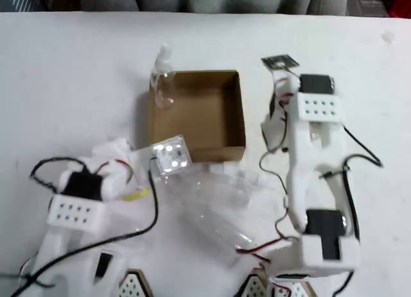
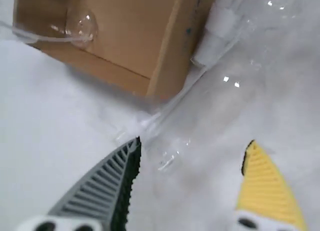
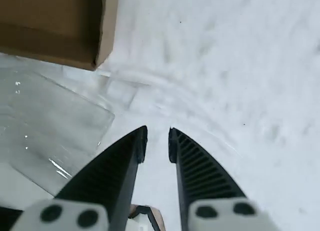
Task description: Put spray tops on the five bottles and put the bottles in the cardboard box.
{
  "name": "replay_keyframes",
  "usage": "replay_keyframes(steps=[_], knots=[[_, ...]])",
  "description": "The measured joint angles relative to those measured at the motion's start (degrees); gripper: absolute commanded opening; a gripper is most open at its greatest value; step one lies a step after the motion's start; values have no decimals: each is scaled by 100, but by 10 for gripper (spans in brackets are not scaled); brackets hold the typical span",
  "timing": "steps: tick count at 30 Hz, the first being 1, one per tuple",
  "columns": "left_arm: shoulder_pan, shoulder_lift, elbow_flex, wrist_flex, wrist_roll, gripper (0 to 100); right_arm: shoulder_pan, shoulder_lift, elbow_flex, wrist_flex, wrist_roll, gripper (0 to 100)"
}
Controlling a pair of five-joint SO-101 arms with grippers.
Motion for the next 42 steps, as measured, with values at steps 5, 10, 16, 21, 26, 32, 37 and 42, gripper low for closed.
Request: replay_keyframes(steps=[5,10,16,21,26,32,37,42], knots=[[237,923,0,-791,-35,294,237,-615,703,-343,396,45],[273,1644,0,-1266,-35,293,360,-791,826,-378,519,45],[281,1908,0,-1301,-308,292,378,-800,826,-466,527,45],[281,2101,0,-1310,-352,290,369,-800,826,-466,527,45],[281,2347,-9,-1222,-369,290,334,-800,826,-466,527,45],[88,2356,-9,-818,-360,282,352,-800,826,-466,527,45],[-413,2356,-9,-791,-360,129,343,-800,826,-466,527,45],[-615,2391,35,-756,-369,54,343,-800,826,-466,527,45]])
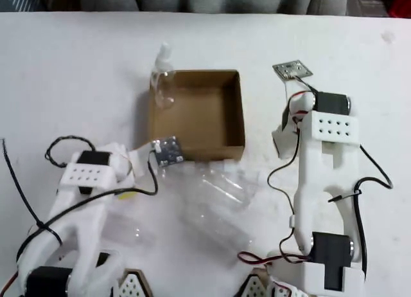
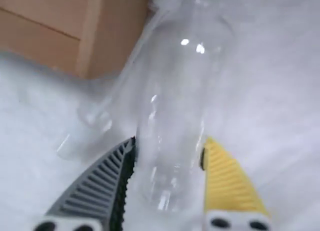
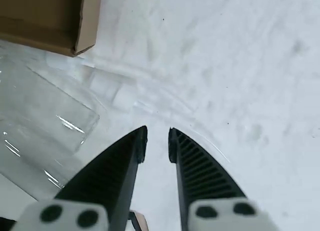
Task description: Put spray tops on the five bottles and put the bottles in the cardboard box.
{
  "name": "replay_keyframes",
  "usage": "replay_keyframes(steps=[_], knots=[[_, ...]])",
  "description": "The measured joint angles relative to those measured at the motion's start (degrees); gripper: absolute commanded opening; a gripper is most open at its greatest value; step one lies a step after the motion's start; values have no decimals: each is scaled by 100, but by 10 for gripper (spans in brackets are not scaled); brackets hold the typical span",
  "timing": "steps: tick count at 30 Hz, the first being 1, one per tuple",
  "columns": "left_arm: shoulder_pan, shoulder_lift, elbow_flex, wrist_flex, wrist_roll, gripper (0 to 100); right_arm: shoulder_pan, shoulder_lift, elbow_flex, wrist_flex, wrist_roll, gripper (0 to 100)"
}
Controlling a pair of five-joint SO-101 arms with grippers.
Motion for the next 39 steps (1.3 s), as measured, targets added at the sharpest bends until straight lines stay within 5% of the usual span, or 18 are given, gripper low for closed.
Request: replay_keyframes(steps=[10,19,31,39], knots=[[0,-97,220,-53,-237,52,0,0,0,0,0,45],[-237,-97,-44,1081,-844,54,0,0,0,0,0,45],[-2075,35,-545,1266,-888,55,0,0,0,0,0,45],[-3411,35,-571,396,-888,55,0,0,0,0,0,45]])
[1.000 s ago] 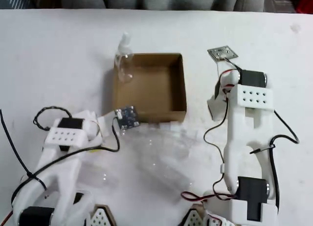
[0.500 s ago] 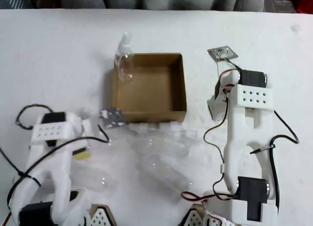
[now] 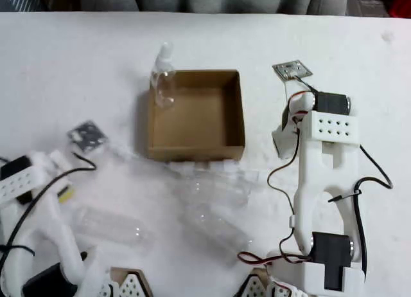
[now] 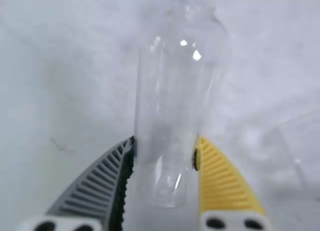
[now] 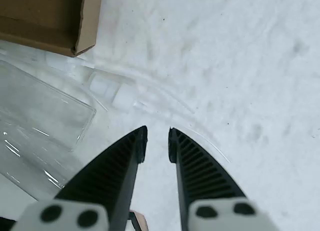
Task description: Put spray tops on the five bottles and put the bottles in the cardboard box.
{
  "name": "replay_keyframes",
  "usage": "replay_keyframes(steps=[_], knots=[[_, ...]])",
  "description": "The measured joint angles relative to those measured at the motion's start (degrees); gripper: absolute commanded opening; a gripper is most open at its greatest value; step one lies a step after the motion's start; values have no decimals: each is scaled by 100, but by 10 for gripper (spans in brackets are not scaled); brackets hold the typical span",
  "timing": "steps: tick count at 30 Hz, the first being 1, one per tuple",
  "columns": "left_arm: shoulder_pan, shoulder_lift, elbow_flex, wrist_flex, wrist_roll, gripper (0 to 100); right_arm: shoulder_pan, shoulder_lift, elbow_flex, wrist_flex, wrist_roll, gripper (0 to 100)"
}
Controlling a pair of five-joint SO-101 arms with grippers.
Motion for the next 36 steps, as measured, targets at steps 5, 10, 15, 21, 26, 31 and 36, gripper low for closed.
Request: replay_keyframes(steps=[5,10,15,21,26,31,36], knots=[[-826,0,0,-756,237,55,0,0,0,0,0,46],[-1310,0,167,-1029,932,174,0,0,0,0,0,47],[-1556,-9,589,-1169,1222,278,-105,0,0,0,9,46],[-1609,0,1187,-2057,1266,321,-97,0,0,0,9,46],[-1600,0,1020,-2101,1266,329,-114,0,0,0,0,46],[-1600,0,79,-1134,1266,329,-105,0,0,0,9,48],[-1459,0,-809,-185,1758,331,-105,0,0,0,9,48]])
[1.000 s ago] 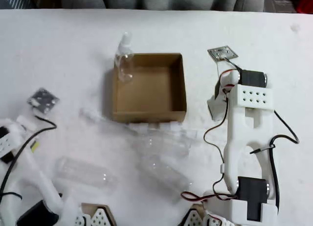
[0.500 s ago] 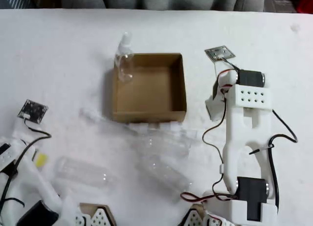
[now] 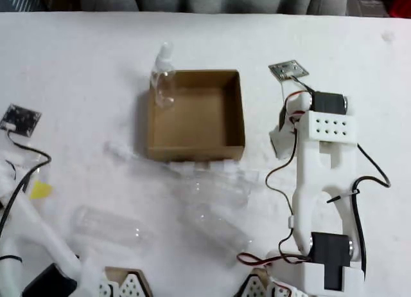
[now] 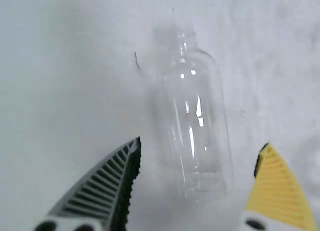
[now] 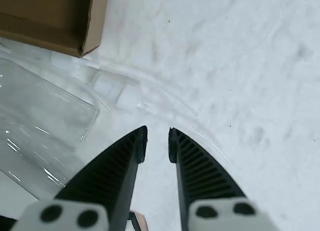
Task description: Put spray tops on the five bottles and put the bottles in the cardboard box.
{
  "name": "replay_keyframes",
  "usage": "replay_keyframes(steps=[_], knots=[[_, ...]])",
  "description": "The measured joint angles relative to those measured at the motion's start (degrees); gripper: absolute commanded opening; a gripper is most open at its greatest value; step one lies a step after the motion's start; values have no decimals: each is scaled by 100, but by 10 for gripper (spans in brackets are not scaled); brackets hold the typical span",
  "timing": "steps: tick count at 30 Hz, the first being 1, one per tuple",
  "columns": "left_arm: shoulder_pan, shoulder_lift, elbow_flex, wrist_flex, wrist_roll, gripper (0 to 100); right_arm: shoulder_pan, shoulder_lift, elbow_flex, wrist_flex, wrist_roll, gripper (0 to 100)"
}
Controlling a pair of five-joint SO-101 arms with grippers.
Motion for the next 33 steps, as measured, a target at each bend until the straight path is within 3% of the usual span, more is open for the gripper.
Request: replay_keyframes(steps=[16,24,33], knots=[[211,220,-668,281,949,329,-79,0,0,0,0,48],[211,2259,-2268,1125,1099,332,-114,0,0,9,-18,48],[466,3877,-2971,1187,1099,329,-237,0,0,9,0,48]])
